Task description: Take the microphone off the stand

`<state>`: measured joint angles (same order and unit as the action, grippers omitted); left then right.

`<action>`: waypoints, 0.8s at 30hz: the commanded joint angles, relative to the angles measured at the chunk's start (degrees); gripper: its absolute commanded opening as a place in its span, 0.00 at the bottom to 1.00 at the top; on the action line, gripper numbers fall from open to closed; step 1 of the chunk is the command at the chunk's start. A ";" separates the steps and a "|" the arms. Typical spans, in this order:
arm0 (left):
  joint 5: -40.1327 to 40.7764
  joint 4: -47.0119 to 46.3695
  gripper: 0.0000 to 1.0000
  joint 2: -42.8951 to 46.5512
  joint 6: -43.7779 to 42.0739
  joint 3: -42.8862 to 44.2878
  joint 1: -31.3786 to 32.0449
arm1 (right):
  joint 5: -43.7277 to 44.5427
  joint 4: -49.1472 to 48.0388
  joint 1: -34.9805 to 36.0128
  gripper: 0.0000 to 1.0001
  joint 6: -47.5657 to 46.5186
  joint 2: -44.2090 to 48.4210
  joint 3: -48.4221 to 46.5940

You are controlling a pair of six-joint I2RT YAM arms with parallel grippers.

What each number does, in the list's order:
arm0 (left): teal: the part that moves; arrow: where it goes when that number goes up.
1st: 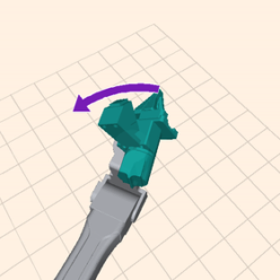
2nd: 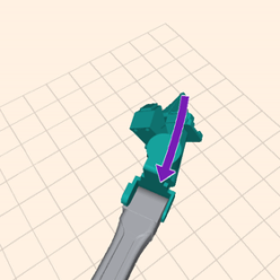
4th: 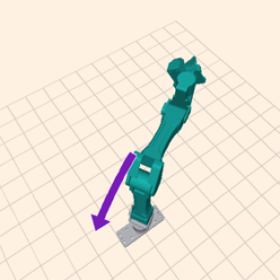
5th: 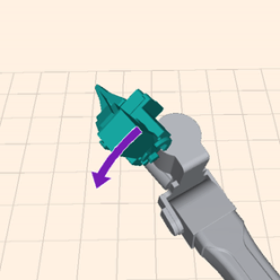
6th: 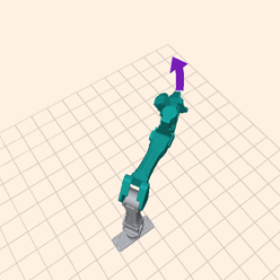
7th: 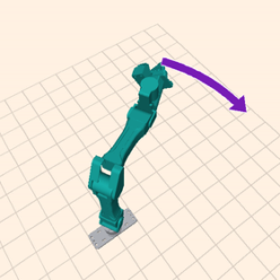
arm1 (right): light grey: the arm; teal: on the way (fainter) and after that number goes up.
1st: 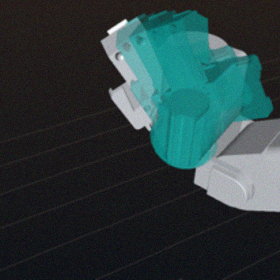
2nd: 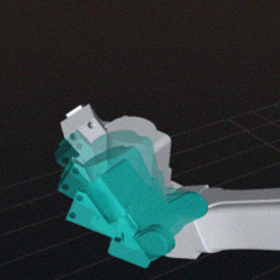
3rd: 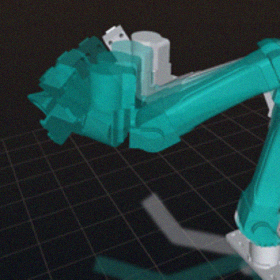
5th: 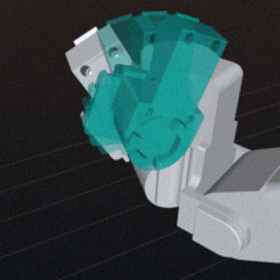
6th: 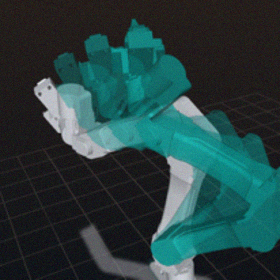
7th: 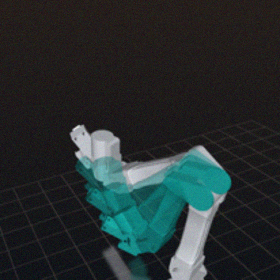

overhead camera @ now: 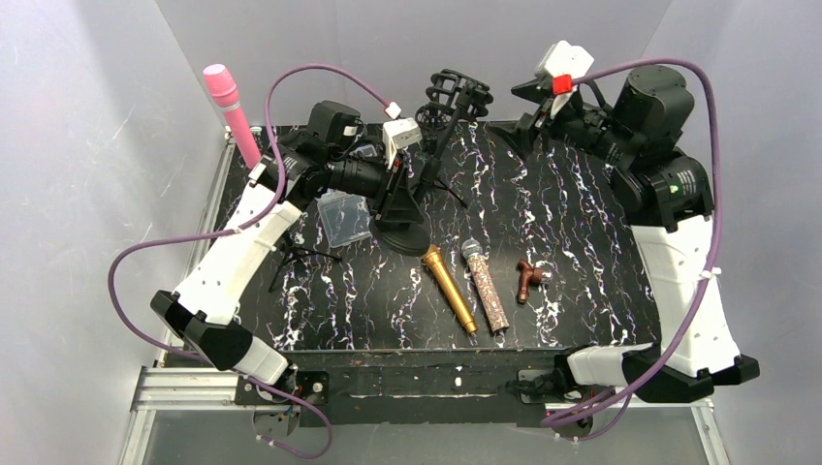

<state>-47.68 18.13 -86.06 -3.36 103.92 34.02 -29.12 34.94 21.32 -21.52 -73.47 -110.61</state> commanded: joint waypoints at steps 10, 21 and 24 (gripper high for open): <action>-9.56 0.74 0.00 3.43 -1.03 0.17 0.96 | -3.33 1.94 -0.30 0.75 -11.01 -3.16 -2.16; -11.17 1.51 0.00 1.83 -1.01 1.06 2.07 | -10.88 3.06 0.35 0.75 -12.81 -4.86 -1.72; -12.29 1.85 0.00 1.47 -1.02 1.25 2.51 | -11.10 2.97 0.63 0.75 -13.64 -5.30 -1.10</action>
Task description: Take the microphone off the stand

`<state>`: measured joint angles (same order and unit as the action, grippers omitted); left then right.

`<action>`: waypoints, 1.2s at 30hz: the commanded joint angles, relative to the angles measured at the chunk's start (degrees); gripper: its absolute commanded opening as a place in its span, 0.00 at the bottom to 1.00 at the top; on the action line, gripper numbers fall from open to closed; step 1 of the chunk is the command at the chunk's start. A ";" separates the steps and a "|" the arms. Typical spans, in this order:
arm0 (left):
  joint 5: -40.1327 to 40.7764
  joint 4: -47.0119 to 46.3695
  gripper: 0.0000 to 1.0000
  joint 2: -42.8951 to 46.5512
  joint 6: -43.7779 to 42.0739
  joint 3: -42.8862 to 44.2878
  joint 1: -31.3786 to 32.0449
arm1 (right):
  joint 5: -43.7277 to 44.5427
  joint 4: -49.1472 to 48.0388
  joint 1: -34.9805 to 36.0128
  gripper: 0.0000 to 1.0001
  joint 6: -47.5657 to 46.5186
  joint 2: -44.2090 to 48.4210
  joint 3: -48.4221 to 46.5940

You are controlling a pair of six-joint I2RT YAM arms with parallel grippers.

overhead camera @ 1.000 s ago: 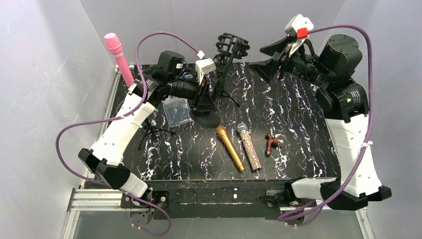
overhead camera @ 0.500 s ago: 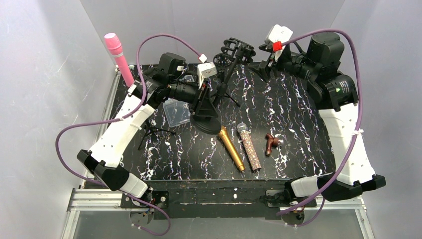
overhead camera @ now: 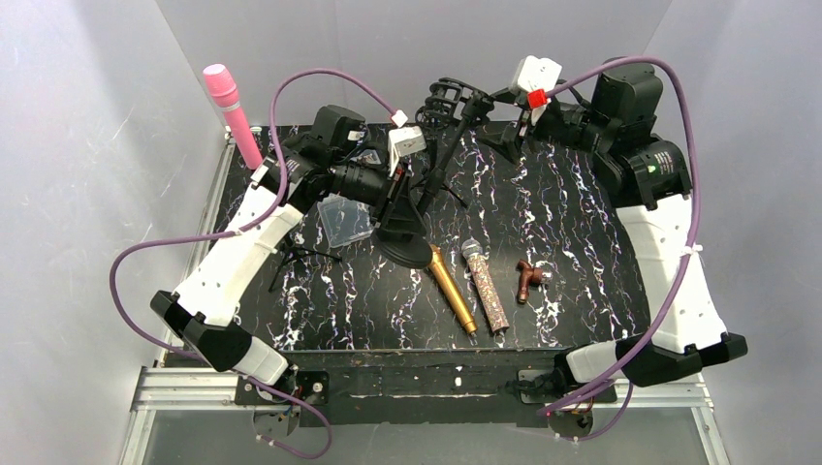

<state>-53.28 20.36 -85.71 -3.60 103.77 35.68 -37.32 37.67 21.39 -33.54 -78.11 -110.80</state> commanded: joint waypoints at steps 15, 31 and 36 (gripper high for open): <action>-4.65 0.80 0.00 1.11 -1.91 1.61 1.06 | -5.31 2.69 1.67 0.09 -4.21 0.55 1.02; 12.11 -1.64 0.00 -1.39 1.22 5.36 0.93 | 3.53 5.24 6.30 0.01 -7.17 6.03 9.88; 15.86 -2.25 0.00 -2.95 1.57 6.93 0.92 | 7.04 3.75 8.15 0.01 -6.11 6.79 13.02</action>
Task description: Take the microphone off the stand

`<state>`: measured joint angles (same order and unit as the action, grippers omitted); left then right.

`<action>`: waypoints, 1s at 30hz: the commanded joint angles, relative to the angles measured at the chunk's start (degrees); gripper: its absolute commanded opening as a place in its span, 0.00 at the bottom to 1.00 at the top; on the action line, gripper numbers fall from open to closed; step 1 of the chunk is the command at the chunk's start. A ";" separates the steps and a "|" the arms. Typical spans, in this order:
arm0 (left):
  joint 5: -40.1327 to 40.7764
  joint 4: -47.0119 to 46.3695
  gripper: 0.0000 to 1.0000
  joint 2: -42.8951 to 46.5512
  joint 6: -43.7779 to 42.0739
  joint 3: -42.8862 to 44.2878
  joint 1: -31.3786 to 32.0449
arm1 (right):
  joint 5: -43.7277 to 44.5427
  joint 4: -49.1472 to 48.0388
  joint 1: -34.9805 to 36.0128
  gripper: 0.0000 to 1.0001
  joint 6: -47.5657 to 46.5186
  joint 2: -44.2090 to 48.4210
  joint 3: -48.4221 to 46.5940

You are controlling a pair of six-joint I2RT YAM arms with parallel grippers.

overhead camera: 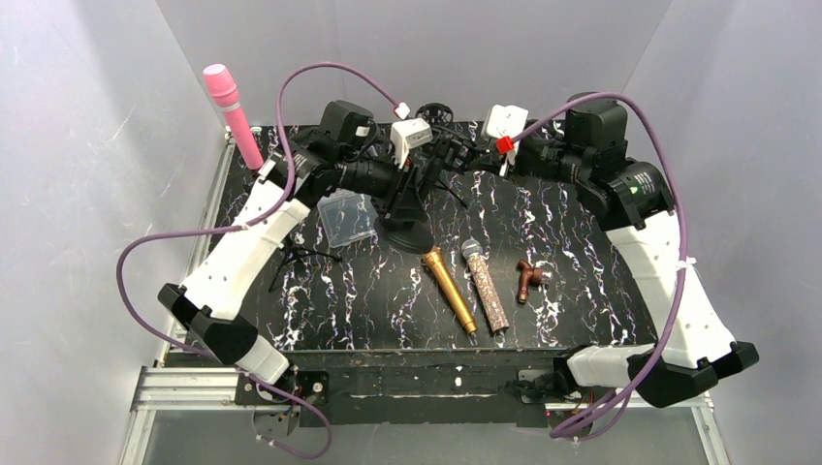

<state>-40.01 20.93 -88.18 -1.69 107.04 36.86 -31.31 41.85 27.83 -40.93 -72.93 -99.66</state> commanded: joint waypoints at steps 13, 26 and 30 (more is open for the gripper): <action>4.57 -4.78 0.00 -1.59 -0.91 4.29 -1.83 | 12.98 -5.68 1.71 0.58 15.77 3.71 -0.45; 5.74 -17.98 0.00 -6.10 1.14 4.68 -2.23 | -3.83 -12.03 -3.41 0.73 41.01 6.41 5.02; 5.92 -19.91 0.00 -8.82 4.41 6.49 -1.61 | -7.09 -20.06 -5.56 0.70 52.64 5.39 10.33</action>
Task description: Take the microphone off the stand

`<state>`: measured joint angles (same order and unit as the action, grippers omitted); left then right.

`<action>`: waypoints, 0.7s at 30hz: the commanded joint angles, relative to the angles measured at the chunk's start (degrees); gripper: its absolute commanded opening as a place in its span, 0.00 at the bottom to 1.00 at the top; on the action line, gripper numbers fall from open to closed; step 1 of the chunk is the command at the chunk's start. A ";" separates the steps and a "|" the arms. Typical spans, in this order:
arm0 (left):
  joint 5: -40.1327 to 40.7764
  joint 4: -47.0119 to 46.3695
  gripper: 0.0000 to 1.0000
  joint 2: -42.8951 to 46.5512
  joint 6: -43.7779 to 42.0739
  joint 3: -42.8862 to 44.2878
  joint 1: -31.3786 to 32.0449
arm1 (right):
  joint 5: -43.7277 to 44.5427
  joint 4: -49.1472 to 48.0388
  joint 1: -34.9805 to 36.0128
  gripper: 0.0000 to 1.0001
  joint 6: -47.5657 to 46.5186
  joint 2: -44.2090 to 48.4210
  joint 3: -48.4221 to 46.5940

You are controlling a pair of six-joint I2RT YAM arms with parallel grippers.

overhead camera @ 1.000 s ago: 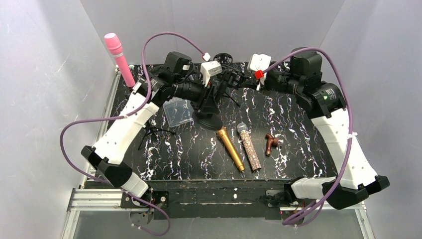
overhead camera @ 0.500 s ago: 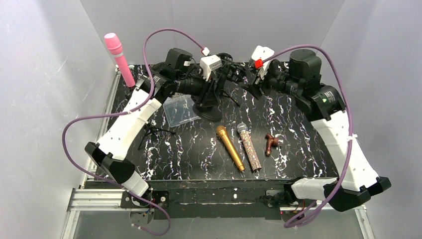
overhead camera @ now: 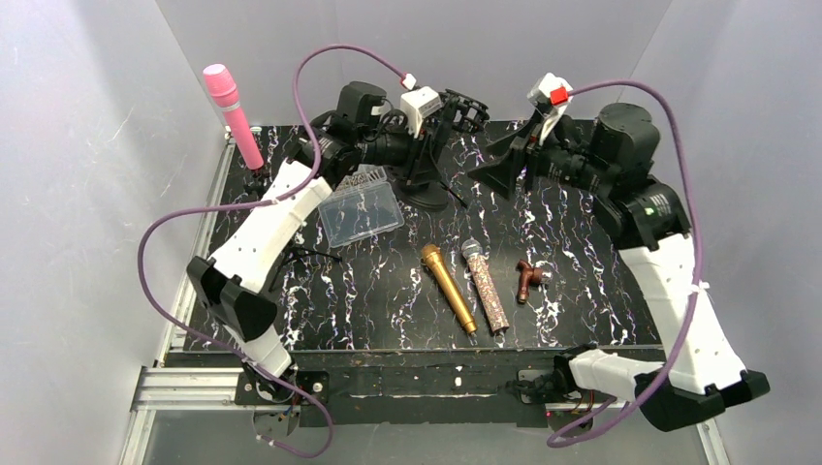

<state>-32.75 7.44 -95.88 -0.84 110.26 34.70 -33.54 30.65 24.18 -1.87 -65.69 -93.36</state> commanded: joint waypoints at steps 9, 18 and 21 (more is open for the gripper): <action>-2.65 -9.90 0.00 -1.96 9.66 3.65 3.50 | -2.88 -17.48 -2.65 0.66 23.51 -5.46 8.59; -2.29 -8.67 0.00 -1.78 10.43 4.40 6.30 | -1.51 -23.21 -3.56 0.58 27.55 -5.96 13.13; -2.29 -7.98 0.00 -1.40 10.37 4.44 6.69 | -1.90 -25.04 -4.62 0.55 29.71 -5.63 14.50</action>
<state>-31.35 1.78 -100.77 9.32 111.50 40.14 -36.42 12.14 20.95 24.08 -71.94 -80.16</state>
